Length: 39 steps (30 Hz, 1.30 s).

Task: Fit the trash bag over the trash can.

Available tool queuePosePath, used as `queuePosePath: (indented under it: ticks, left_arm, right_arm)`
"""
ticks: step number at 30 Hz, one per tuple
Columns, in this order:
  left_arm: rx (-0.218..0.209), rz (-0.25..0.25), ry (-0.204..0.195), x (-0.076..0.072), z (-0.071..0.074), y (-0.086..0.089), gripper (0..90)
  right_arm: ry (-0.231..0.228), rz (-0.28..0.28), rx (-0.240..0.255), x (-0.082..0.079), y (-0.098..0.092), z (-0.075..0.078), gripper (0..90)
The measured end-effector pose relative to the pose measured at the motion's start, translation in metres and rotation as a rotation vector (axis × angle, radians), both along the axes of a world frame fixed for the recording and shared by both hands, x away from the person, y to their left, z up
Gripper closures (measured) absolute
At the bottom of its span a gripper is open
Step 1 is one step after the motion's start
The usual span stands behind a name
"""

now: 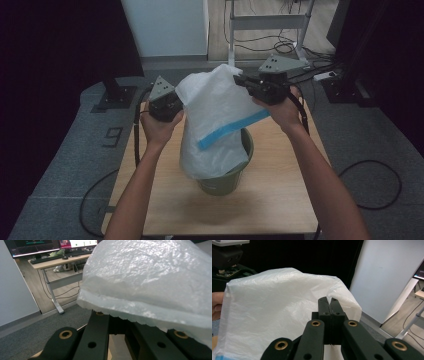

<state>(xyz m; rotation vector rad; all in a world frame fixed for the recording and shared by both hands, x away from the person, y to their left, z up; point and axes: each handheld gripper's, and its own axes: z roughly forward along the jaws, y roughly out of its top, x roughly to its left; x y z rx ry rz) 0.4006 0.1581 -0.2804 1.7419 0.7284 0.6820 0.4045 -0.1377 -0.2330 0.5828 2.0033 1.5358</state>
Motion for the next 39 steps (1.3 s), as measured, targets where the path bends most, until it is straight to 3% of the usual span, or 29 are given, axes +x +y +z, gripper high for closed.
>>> queuePosePath:
  ticks: [6, 10, 17, 25, 30, 39]
  left_arm:
    - [0.005, 0.001, -0.013, 0.005, 0.004, -0.006, 90.0]
    - [-0.009, 0.0, -0.026, 0.01, 0.016, -0.009, 90.0]
    - [-0.017, -0.003, -0.056, 0.008, 0.027, -0.017, 90.0]
    - [0.003, -0.03, -0.024, 0.003, 0.012, -0.025, 90.0]
    - [0.041, -0.034, -0.011, -0.002, 0.0, -0.027, 90.0]
    - [0.081, -0.043, 0.025, -0.01, -0.018, -0.021, 90.0]
  right_arm:
    - [-0.017, -0.026, 0.009, 0.002, -0.01, 0.005, 89.1]
    - [-0.035, -0.042, 0.018, 0.004, -0.017, 0.016, 89.1]
    - [-0.057, -0.052, 0.034, 0.004, -0.025, 0.03, 89.1]
    - [-0.05, -0.054, 0.03, -0.004, -0.03, 0.023, 89.1]
    - [-0.037, -0.051, 0.026, -0.01, -0.03, 0.016, 89.1]
    - [0.0, -0.035, 0.02, -0.016, -0.027, -0.008, 89.1]
